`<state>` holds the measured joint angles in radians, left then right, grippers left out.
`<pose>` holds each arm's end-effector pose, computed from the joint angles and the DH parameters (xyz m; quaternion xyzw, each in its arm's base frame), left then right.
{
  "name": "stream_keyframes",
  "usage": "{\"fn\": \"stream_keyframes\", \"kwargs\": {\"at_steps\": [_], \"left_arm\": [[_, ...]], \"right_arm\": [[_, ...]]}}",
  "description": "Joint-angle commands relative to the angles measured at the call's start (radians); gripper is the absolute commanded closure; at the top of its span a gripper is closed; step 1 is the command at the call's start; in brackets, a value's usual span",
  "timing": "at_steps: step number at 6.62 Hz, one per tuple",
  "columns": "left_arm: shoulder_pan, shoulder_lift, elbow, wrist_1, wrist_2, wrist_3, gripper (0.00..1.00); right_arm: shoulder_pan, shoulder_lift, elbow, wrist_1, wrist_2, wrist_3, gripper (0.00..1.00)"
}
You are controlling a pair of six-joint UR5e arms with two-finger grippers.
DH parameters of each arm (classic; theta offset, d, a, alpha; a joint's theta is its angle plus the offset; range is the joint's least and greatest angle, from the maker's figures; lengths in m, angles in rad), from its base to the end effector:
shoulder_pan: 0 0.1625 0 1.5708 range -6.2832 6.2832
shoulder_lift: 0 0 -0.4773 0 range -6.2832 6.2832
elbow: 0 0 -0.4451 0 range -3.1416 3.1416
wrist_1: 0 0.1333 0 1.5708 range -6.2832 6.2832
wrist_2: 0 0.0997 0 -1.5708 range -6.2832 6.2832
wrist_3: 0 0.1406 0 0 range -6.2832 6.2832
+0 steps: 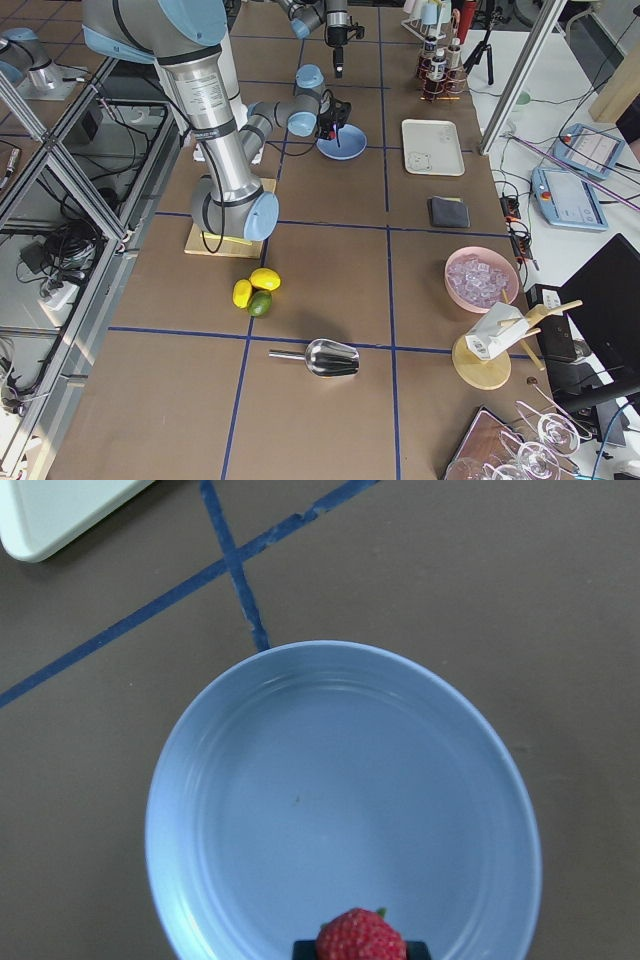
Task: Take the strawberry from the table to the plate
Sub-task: 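Carry the strawberry with the right gripper over the plate and release it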
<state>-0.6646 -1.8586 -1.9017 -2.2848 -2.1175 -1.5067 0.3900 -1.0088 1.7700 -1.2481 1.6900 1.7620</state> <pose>0.4653 -0.4411 0.2935 0.0138 0.6317 -0.0645 0.7724 -0.6462 -0.3917 0.2366 0.0003 -0.5174 0.2156 0.8281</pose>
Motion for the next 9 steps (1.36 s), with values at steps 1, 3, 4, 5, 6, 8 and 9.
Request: {"fn": "stream_keyframes", "kwargs": {"at_steps": [1,3,4,5,6,8,9], "left_arm": [[0.002,0.006,0.016,0.004,0.008,-0.003,0.00],[0.005,0.004,0.024,0.004,0.010,-0.001,0.00],[0.003,0.004,0.026,0.005,0.010,-0.001,0.00],[0.005,0.004,0.027,0.005,0.010,-0.001,0.00],[0.003,0.004,0.026,0.005,0.011,-0.003,0.00],[0.003,0.005,0.026,0.005,0.011,-0.003,0.00],[0.003,0.007,0.027,0.005,0.013,-0.003,0.00]], "right_arm": [[-0.017,0.104,-0.125,-0.027,-0.070,0.054,1.00],[-0.019,0.121,-0.214,-0.030,-0.090,0.045,1.00],[-0.034,0.118,-0.215,-0.028,-0.102,0.043,1.00],[-0.045,0.118,-0.215,-0.027,-0.121,0.043,1.00],[-0.045,0.119,-0.215,-0.024,-0.122,0.042,1.00],[-0.045,0.116,-0.210,-0.025,-0.127,0.042,0.00],[-0.045,0.110,-0.196,-0.028,-0.127,0.039,0.00]]}}
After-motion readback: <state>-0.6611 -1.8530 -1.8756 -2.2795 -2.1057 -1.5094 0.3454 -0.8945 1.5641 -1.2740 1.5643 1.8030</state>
